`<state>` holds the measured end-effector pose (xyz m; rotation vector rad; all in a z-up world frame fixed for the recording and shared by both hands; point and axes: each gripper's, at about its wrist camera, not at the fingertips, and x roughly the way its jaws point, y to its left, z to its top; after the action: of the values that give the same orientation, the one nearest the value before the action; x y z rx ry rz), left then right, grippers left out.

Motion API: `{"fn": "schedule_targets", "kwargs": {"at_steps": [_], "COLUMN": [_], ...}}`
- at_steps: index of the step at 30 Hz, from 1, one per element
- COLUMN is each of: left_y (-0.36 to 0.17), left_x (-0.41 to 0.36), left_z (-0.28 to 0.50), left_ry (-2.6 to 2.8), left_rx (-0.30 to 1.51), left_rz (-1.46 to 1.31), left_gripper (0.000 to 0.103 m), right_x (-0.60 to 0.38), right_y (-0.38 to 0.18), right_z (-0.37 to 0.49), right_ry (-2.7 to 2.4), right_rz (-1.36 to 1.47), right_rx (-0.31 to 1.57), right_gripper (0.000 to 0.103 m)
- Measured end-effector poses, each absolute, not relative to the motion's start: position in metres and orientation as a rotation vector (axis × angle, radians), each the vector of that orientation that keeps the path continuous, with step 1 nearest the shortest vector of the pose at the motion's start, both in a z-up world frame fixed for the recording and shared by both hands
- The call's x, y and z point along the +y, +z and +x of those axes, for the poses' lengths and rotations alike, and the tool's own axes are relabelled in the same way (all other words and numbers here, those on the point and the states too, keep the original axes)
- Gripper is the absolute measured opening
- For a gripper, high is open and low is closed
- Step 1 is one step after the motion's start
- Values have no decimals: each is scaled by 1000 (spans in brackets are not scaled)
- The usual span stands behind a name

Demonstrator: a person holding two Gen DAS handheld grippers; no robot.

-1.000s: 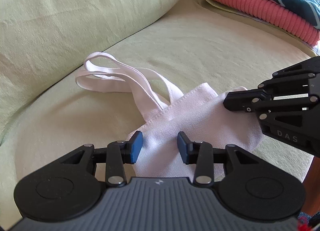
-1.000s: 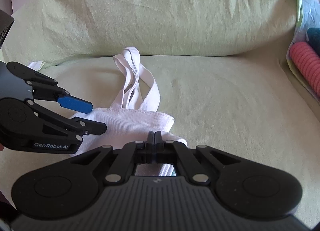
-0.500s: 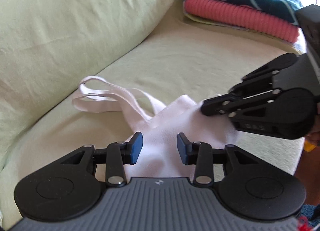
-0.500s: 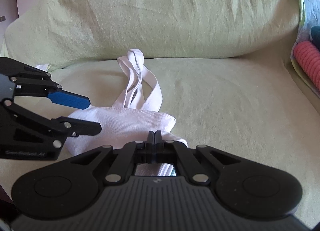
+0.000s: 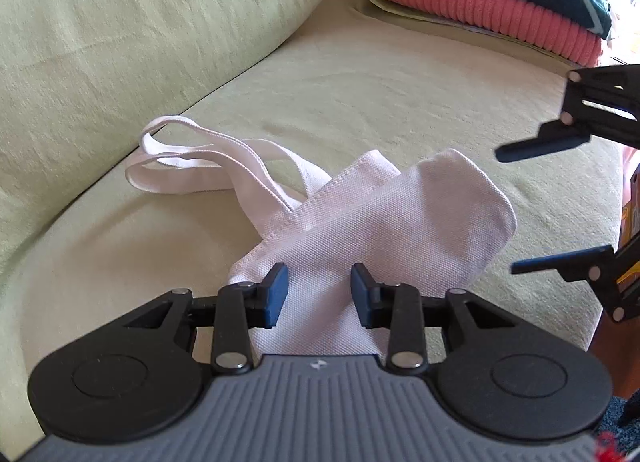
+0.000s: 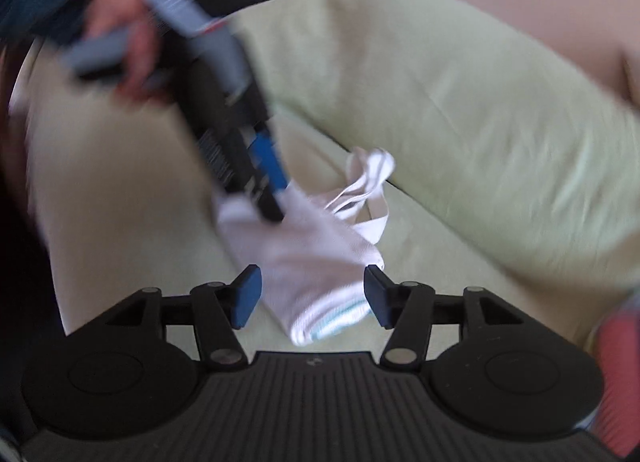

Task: Fold shopping bag
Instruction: 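Grasp both ends of the roll with the left and right grippers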

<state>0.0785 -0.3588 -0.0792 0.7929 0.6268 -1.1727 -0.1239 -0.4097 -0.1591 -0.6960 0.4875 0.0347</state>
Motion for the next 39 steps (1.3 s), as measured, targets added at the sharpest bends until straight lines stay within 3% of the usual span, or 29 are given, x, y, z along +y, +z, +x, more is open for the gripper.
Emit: {"fn": "schedule_targets", "kwargs": {"at_steps": [5,6,10,21,31,39], "left_y": [-79,-79,-78,-77,-80,-126], "left_x": [-359,-359,-360,-362,-297,-275], "left_z": [81,81,87,92,45,39], "left_ry": [-1194,-1198,-1223,-1272,-1344,-1302], "left_rx": [632,636,657,659,175,-223], "left_rz": [801,801,792,801,1281,1593], "left_gripper": [42,42,42,41,53,56], "right_x": [-408,-409,-419,-446,-455,-463], "right_y": [-191,-193,-189,-169,-157,-155], "right_z": [-121,-118,-110,-76,-63,-58], "right_ry": [57,77,146,292,357,389], "right_rz": [-1067,-1093,-1099,-922,-859,-827], "right_rx": [427,409,364,451,510,523], "right_gripper": [54,59,66,64,64,64]}}
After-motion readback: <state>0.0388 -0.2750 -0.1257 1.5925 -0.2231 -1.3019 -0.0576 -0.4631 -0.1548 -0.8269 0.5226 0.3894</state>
